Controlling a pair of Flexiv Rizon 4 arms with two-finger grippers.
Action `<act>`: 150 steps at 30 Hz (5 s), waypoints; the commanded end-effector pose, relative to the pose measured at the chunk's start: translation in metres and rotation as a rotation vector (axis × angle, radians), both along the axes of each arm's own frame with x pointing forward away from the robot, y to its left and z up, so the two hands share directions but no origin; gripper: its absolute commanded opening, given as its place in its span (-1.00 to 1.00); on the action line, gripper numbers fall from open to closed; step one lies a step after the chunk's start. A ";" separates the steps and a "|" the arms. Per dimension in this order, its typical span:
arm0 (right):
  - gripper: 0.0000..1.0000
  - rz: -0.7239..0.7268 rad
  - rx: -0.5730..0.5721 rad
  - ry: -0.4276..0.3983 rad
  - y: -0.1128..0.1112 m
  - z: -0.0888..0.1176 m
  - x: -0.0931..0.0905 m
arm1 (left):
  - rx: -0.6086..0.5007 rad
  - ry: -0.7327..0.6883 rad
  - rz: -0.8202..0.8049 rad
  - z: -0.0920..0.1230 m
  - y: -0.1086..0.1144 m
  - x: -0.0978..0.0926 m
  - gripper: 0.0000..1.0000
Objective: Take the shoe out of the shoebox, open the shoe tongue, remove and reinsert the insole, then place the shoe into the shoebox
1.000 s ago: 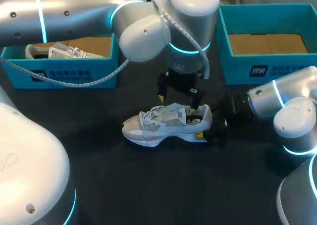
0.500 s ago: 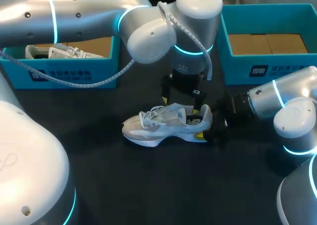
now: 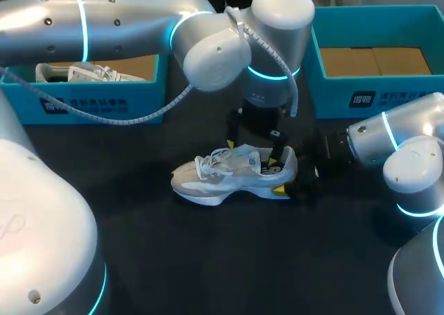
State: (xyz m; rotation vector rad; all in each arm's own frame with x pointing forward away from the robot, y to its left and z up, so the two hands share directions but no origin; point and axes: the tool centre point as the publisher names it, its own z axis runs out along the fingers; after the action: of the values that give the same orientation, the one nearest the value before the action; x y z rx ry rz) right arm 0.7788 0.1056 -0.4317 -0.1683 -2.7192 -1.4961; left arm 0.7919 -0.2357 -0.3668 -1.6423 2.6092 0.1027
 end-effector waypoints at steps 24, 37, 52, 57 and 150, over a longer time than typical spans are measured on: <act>-1.00 0.000 -0.002 0.001 0.006 -0.012 -0.002 | 0.036 -0.015 0.191 0.010 0.036 -0.020 1.00; -1.00 0.000 -0.002 0.001 0.006 -0.012 -0.002 | 0.010 -0.012 0.250 0.032 0.053 -0.026 1.00; -1.00 0.000 -0.002 0.001 0.006 -0.012 -0.002 | -0.037 0.017 0.259 0.046 0.060 -0.031 -0.10; -1.00 0.000 -0.002 0.001 0.006 -0.012 -0.002 | -0.063 0.056 0.254 0.049 0.063 -0.032 -0.31; -1.00 0.000 -0.002 0.001 0.006 -0.012 -0.002 | -0.195 0.306 -0.293 0.083 0.119 -0.008 1.00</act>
State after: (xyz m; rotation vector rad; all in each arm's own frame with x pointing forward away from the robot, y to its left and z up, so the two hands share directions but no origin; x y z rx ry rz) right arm 0.7788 0.1056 -0.4318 -0.1680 -2.7191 -1.4962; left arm 0.7764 -0.1127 -0.2890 -1.6397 3.0006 0.0079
